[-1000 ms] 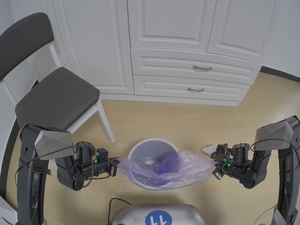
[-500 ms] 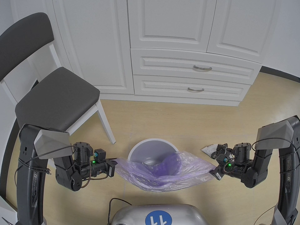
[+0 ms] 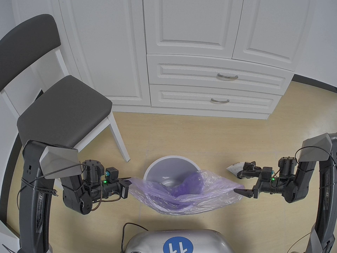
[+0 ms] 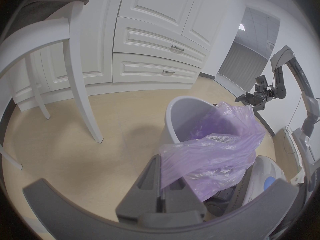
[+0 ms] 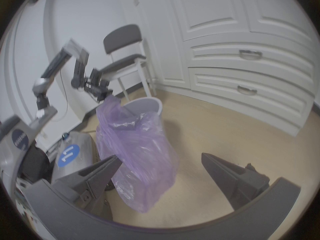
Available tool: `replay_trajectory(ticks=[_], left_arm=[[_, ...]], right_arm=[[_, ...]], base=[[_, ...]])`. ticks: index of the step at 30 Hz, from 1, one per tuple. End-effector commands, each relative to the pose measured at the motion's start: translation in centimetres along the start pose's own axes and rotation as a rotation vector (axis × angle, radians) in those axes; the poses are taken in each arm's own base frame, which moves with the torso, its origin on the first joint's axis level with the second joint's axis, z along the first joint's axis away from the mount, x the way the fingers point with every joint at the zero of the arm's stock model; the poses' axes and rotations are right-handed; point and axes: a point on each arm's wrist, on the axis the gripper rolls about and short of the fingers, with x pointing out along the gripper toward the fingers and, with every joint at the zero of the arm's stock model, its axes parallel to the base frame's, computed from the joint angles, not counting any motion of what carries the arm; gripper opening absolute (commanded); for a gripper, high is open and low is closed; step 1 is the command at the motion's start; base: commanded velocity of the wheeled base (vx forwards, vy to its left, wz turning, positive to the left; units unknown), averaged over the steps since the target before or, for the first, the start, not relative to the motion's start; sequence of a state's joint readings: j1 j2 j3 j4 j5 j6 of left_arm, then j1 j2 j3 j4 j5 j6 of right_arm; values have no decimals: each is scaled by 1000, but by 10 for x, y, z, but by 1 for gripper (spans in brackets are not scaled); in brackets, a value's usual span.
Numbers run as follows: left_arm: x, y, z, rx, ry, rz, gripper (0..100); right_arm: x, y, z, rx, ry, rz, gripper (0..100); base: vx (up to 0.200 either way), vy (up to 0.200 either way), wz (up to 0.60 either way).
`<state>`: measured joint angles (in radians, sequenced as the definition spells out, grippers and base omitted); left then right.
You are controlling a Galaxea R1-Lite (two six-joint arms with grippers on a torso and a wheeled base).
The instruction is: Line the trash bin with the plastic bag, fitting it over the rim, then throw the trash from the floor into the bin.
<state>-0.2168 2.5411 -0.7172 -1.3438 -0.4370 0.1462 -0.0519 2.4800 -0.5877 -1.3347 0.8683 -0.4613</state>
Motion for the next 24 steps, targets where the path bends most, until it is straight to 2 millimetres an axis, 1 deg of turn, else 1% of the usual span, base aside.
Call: replay_trajectory(ticks=[1, 6, 9, 11, 12, 13, 15, 17, 18, 19, 22, 23, 24], left_arm=[[3, 4, -6, -8, 6, 8, 0], [2, 4, -5, -7, 5, 6, 0], [2, 4, -2, -4, -3, 8, 0], [1, 4, -1, -4, -6, 8, 0], [1, 4, -1, -4, -6, 8, 0], [1, 4, 0, -4, -9, 10, 0], [1, 4, 0, -3, -9, 8, 0], [1, 4, 0, -4, -7, 8, 0], [1, 4, -1, -4, -7, 10, 0], [1, 4, 0, -4, -9, 10, 0], [1, 4, 0, -3, -9, 8, 0], [1, 4, 0, -3, -9, 8, 0], [1, 4, 0, -3, -9, 8, 0]], right_arm=[[-13, -24, -15, 101, -41, -15, 100], [-14, -32, -11, 133, -72, -22, 100], [-13, -31, 2, 116, -130, -36, 100], [-7, -27, 14, 103, -178, -33, 100], [-5, -25, 15, 114, -177, -30, 100], [1, -21, 21, 146, -173, -54, 100], [4, -17, 38, 127, -180, -135, 100], [3, -16, 45, 121, -182, -193, 100], [4, -15, 47, 115, -182, -195, 100], [5, -12, 47, 109, -177, -189, 100], [14, 10, 64, 67, -176, -171, 100], [16, 14, 66, 62, -173, -175, 100], [22, 28, 74, 43, -162, -209, 100]], base=[[0, 0, 0], [0, 0, 0], [0, 0, 0], [0, 0, 0], [0, 0, 0], [0, 0, 0], [0, 0, 0], [0, 0, 0], [0, 0, 0], [0, 0, 0], [0, 0, 0], [0, 0, 0], [0, 0, 0]])
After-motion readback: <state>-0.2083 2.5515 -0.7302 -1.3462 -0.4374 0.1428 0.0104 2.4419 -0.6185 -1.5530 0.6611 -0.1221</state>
